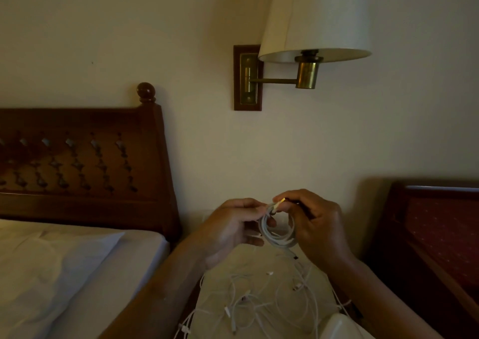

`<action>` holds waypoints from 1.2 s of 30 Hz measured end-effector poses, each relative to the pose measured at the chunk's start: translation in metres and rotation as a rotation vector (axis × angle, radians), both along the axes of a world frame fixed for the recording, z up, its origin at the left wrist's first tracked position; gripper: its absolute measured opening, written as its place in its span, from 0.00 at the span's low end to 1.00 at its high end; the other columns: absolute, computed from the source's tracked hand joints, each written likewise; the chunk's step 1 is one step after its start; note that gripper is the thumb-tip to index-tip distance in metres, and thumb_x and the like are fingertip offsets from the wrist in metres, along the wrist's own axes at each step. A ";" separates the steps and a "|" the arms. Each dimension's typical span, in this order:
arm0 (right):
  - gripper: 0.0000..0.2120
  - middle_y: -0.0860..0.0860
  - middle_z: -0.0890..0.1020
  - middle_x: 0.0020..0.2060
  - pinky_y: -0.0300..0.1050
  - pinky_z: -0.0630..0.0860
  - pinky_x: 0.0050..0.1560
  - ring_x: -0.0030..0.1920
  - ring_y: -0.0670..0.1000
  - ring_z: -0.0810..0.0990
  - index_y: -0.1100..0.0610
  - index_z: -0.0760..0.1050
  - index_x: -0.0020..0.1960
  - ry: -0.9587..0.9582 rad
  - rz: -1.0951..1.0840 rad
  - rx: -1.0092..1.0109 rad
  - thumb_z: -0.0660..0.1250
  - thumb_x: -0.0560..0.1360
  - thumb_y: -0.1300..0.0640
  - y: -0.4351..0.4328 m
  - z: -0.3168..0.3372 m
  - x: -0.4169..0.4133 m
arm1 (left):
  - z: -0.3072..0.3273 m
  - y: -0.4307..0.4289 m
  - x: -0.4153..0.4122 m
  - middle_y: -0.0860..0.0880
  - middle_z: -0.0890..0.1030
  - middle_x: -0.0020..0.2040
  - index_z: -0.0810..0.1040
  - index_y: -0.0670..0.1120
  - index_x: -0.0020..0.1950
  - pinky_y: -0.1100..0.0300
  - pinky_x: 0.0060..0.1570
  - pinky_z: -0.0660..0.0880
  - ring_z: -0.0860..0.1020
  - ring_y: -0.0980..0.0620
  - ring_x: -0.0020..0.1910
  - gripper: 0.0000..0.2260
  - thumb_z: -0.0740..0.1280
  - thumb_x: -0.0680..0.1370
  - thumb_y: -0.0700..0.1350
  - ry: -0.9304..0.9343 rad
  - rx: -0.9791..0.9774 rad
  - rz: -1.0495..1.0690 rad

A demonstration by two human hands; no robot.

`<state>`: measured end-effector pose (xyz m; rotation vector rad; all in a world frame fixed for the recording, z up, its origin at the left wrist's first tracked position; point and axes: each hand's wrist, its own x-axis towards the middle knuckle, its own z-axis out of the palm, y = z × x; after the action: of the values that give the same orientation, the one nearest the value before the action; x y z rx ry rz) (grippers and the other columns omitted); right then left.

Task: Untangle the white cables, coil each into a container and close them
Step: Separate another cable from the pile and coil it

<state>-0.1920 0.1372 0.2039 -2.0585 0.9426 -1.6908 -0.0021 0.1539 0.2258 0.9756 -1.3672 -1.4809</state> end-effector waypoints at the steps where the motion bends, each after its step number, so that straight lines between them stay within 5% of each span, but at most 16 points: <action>1: 0.09 0.46 0.86 0.43 0.39 0.82 0.46 0.46 0.46 0.86 0.59 0.84 0.48 0.042 0.031 -0.007 0.68 0.77 0.71 0.000 0.003 -0.002 | 0.004 -0.002 0.005 0.37 0.81 0.49 0.83 0.38 0.54 0.47 0.51 0.76 0.79 0.41 0.49 0.11 0.70 0.79 0.46 -0.027 0.000 -0.041; 6: 0.09 0.47 0.85 0.44 0.35 0.77 0.46 0.46 0.47 0.84 0.58 0.84 0.47 0.105 0.082 -0.016 0.69 0.77 0.71 -0.002 0.012 -0.001 | 0.012 -0.012 0.006 0.36 0.85 0.45 0.85 0.34 0.51 0.54 0.40 0.81 0.83 0.42 0.42 0.11 0.70 0.81 0.43 -0.086 -0.013 0.021; 16: 0.08 0.43 0.85 0.46 0.38 0.81 0.43 0.50 0.46 0.85 0.52 0.86 0.47 -0.236 -0.122 0.054 0.73 0.75 0.65 0.009 -0.005 0.012 | -0.007 -0.003 -0.025 0.38 0.86 0.42 0.87 0.40 0.44 0.51 0.37 0.84 0.87 0.38 0.41 0.08 0.71 0.80 0.40 0.016 -0.111 0.320; 23: 0.08 0.53 0.86 0.43 0.50 0.83 0.49 0.46 0.54 0.86 0.63 0.86 0.46 -0.001 0.247 0.188 0.71 0.74 0.73 0.002 0.005 -0.010 | -0.006 0.000 0.006 0.32 0.84 0.54 0.82 0.32 0.58 0.47 0.52 0.83 0.85 0.35 0.55 0.11 0.72 0.79 0.38 -0.076 0.052 -0.138; 27: 0.06 0.54 0.86 0.44 0.50 0.83 0.49 0.46 0.55 0.86 0.64 0.85 0.47 0.121 0.343 0.232 0.70 0.76 0.71 -0.005 0.018 -0.018 | -0.006 -0.001 0.002 0.32 0.84 0.55 0.83 0.34 0.57 0.48 0.50 0.84 0.85 0.34 0.53 0.21 0.77 0.76 0.51 -0.039 0.047 -0.164; 32: 0.07 0.45 0.88 0.49 0.45 0.84 0.52 0.50 0.46 0.86 0.53 0.86 0.53 -0.010 0.166 0.379 0.73 0.76 0.61 -0.009 0.012 -0.018 | -0.024 -0.003 -0.013 0.33 0.86 0.49 0.87 0.40 0.49 0.48 0.45 0.85 0.86 0.32 0.46 0.15 0.74 0.77 0.52 0.050 -0.039 0.030; 36: 0.09 0.43 0.87 0.48 0.45 0.83 0.47 0.47 0.44 0.86 0.44 0.85 0.52 -0.335 -0.069 0.515 0.65 0.81 0.47 0.001 -0.017 -0.026 | -0.034 -0.005 -0.013 0.31 0.85 0.50 0.85 0.35 0.49 0.49 0.43 0.84 0.85 0.30 0.46 0.16 0.72 0.76 0.49 0.179 -0.015 0.167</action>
<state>-0.2175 0.1380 0.1870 -1.3795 1.1871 -1.5502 -0.0146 0.1490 0.1916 0.9012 -1.1397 -1.3949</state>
